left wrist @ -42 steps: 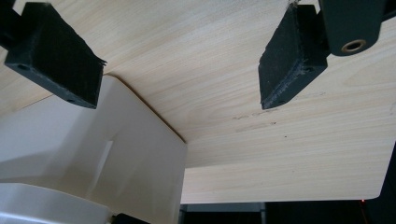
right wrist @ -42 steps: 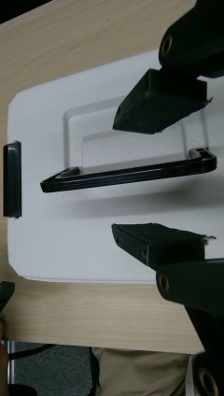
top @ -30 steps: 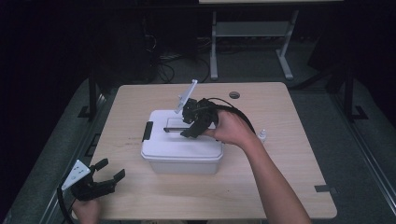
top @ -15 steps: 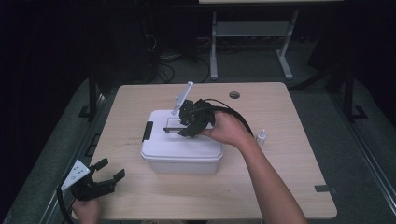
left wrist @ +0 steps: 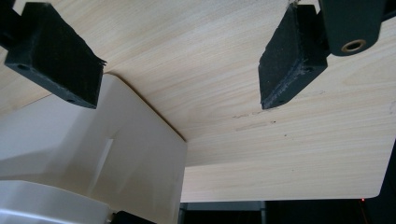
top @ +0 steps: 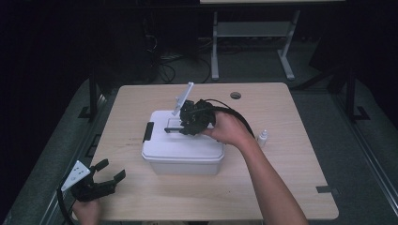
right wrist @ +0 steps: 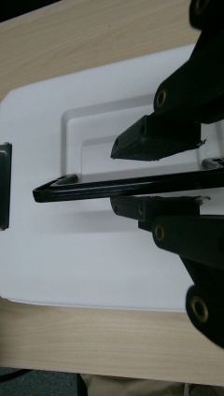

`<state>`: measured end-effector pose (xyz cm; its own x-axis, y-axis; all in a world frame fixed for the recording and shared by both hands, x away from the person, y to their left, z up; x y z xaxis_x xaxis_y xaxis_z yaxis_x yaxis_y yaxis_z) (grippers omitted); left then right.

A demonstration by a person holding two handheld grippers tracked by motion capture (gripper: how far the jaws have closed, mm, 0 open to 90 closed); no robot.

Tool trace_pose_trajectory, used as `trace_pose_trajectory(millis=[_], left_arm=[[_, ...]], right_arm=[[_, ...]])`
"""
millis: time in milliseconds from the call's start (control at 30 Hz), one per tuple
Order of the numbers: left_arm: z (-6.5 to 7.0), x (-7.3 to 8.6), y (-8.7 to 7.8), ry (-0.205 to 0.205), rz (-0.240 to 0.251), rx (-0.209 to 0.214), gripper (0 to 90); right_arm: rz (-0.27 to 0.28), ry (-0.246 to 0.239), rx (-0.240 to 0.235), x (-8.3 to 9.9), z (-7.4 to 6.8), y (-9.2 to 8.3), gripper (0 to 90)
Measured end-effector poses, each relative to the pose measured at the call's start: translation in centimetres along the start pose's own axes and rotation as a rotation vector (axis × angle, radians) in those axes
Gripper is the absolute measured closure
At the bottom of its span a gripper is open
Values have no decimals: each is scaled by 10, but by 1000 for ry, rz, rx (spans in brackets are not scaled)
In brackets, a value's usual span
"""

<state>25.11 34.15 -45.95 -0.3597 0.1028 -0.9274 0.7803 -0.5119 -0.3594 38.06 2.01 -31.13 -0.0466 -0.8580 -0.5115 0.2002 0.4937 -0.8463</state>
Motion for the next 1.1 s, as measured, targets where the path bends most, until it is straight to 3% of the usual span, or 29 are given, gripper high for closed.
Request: trace_pose_trajectory(millis=[467, 1100], left_arm=[[-1, 0, 1, -9, 2, 2, 130], [-3, 0, 2, -12, 3, 0, 130]], right_arm=[[9, 1, -22, -2, 5, 0, 806], [4, 2, -66, -4, 15, 0, 832]])
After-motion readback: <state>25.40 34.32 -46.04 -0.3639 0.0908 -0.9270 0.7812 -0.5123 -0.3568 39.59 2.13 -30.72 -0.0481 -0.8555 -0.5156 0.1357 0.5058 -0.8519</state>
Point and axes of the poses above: each handheld gripper's, and its own axes: y roughly forward along the jaws, x roughly out of its underside, z roughly to its right, the point moved 3 cm from there along y, roughly forward along the jaws, and after that the axes turned 1 degree about -z, right-handed, at the moved point
